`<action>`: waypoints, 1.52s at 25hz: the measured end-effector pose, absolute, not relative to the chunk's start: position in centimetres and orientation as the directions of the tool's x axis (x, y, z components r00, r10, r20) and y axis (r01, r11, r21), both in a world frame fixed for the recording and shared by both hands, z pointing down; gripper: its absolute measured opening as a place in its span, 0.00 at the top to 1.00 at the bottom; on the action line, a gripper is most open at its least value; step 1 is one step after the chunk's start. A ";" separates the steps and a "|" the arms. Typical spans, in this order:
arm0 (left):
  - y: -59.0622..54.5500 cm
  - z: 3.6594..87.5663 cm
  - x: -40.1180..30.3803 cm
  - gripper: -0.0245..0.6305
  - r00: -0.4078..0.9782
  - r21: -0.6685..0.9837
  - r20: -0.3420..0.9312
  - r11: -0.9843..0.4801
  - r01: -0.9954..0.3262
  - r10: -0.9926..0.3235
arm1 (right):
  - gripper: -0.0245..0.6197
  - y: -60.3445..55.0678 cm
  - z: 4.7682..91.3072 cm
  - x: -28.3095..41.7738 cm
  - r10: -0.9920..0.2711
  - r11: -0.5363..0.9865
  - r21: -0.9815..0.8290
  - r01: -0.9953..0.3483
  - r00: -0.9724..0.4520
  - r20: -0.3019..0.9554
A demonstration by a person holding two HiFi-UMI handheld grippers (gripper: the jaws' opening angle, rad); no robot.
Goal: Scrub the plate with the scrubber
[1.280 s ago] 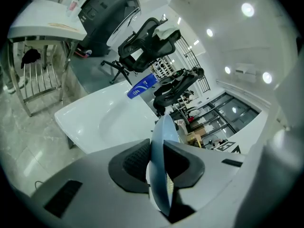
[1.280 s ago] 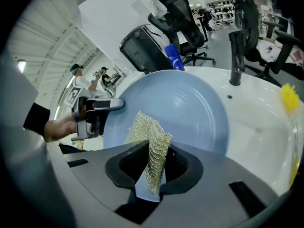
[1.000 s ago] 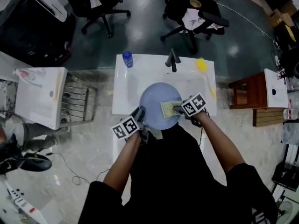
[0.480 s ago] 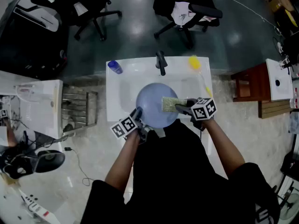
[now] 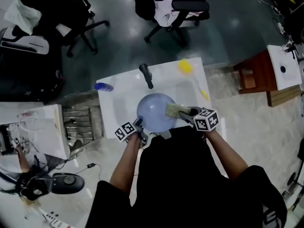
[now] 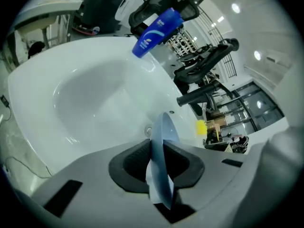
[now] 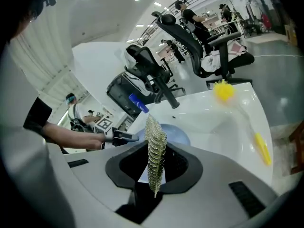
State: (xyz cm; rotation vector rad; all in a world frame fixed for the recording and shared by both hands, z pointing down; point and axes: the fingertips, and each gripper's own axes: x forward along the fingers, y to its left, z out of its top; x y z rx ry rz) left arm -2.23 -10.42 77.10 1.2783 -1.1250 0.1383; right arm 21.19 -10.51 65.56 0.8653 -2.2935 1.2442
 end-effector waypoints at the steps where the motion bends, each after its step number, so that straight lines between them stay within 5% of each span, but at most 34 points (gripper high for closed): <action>1: -10.5 77.7 -2.1 0.87 0.492 0.674 0.730 0.378 -0.635 -0.474 | 0.86 -10.7 65.9 21.4 -0.333 0.413 -0.606 -0.680 -0.732 0.594; 21: -12.5 82.9 -0.6 0.84 0.453 0.538 0.843 0.422 -0.730 -0.290 | 0.86 -11.0 67.5 19.3 -0.310 0.409 -0.623 -0.667 -0.744 0.592; 28: -11.4 80.6 -1.0 0.71 0.441 0.545 0.830 0.332 -0.770 -0.342 | 0.86 -9.0 66.3 19.8 -0.380 0.425 -0.571 -0.702 -0.711 0.592; 32: -10.7 75.9 -1.6 0.69 0.492 0.619 0.746 0.197 -0.760 -0.449 | 0.86 -7.8 63.7 19.5 -0.460 0.449 -0.507 -0.736 -0.676 0.575; 38: -7.3 64.8 -0.6 0.69 0.536 0.531 0.572 -0.218 -0.819 -0.621 | 0.86 -4.4 59.1 22.9 -0.657 0.264 -0.392 -0.881 -0.462 0.596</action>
